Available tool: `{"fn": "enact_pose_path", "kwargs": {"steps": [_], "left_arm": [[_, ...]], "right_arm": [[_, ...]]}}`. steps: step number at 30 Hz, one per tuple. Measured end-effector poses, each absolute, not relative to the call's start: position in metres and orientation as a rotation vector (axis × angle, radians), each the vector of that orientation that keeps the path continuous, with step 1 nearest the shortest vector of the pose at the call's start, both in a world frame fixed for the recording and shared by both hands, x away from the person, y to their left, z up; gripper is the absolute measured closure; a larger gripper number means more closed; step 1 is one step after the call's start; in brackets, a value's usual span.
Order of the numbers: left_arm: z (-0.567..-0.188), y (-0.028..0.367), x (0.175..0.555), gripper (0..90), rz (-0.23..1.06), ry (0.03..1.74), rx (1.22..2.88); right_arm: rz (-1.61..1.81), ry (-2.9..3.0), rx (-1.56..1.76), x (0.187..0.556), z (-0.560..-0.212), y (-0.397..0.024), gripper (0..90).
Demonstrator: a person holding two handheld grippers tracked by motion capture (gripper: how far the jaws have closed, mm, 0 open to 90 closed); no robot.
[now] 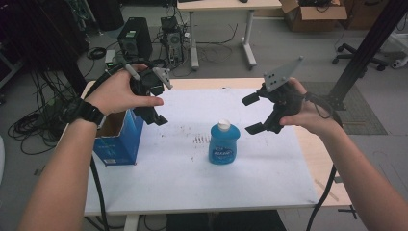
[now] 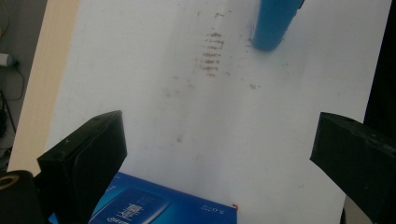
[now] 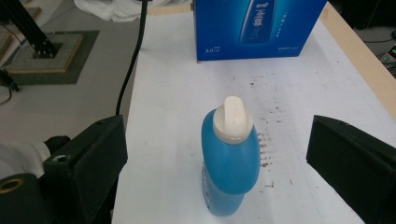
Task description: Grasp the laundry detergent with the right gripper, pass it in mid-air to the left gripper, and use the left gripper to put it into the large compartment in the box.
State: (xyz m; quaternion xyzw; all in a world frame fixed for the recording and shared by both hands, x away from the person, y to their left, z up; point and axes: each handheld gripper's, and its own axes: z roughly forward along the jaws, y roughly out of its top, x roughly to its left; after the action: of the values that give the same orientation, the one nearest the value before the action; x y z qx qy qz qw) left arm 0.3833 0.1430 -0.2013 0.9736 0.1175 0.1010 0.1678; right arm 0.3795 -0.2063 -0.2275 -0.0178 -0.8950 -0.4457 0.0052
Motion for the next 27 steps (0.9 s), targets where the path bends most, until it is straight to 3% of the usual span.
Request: {"fn": "enact_pose_path", "kwargs": {"steps": [27], "left_arm": [[-0.209,0.145,0.382,3.8,0.277,0.362,2.75]], "right_arm": [[-1.578,-2.646,-0.203,0.402,-0.324,-0.212,6.1]]}}
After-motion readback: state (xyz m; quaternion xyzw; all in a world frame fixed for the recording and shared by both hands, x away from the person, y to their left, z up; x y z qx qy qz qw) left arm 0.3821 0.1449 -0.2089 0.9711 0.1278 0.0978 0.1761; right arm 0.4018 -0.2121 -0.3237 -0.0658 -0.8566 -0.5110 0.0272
